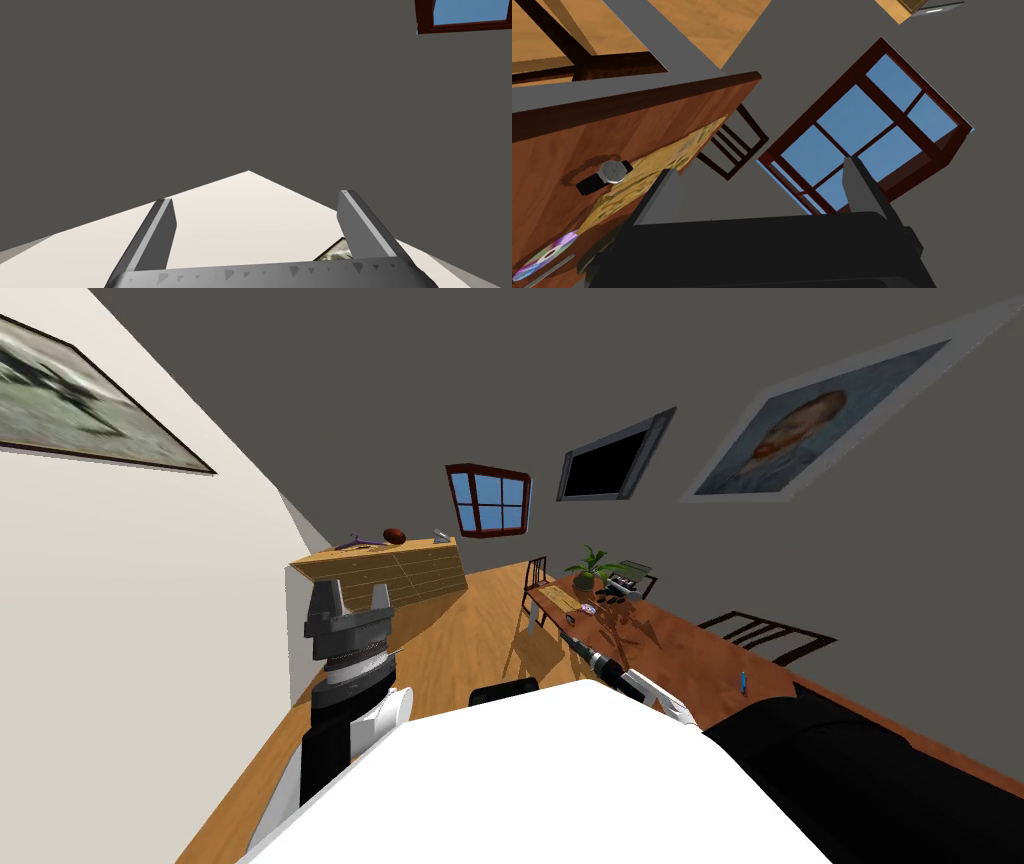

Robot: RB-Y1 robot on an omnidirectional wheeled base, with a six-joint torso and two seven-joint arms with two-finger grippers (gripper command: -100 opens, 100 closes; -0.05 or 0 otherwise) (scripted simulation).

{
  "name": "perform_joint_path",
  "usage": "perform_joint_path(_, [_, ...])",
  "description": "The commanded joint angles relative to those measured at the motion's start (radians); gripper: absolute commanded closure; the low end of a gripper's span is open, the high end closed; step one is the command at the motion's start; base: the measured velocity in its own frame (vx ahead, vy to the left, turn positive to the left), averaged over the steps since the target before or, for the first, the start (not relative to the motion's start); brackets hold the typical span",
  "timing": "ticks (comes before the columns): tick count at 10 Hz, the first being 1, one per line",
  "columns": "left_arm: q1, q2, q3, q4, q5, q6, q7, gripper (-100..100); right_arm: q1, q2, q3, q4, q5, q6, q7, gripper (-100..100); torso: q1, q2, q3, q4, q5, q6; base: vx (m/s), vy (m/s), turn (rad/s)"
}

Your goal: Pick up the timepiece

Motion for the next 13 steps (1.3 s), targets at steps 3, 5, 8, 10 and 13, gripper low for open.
perform_joint_path(3, [0.0, 0.0, 0.0, 0.0, 0.0, 0.0, 0.0, 0, -0.002, -0.086, 0.04, 0.105, 0.08, -0.002, -0.021, -100, 0.0, 0.0, 0.0, 0.0, 0.0, 0.0, -0.024, 0.014, 0.306])
perform_joint_path(5, [0.0, 0.0, 0.0, 0.0, 0.0, 0.0, 0.0, 0, -0.002, -0.126, 0.059, 0.148, 0.12, -0.005, -0.032, -100, 0.0, 0.0, 0.0, 0.0, 0.0, 0.0, -0.023, 0.008, 0.267])
perform_joint_path(8, [0.0, 0.0, 0.0, 0.0, 0.0, 0.0, 0.0, 0, 0.0, -0.163, 0.078, 0.234, 0.159, -0.007, -0.043, -100, 0.0, -0.001, 0.0, 0.0, 0.0, -0.001, -0.014, 0.004, 0.257])
perform_joint_path(10, [0.0, 0.0, 0.0, 0.0, 0.0, 0.0, 0.0, 0, 0.001, -0.198, 0.096, 0.289, 0.199, -0.011, -0.054, -100, 0.0, -0.001, 0.0, 0.0, 0.0, -0.001, -0.009, 0.007, 0.276])
perform_joint_path(13, [0.0, 0.0, 0.0, 0.0, 0.0, 0.0, 0.0, 0, 0.003, -0.231, 0.115, 0.343, 0.237, -0.014, -0.066, -100, -0.001, -0.001, -0.001, 0.0, 0.0, 0.0, -0.003, 0.0, 0.157])
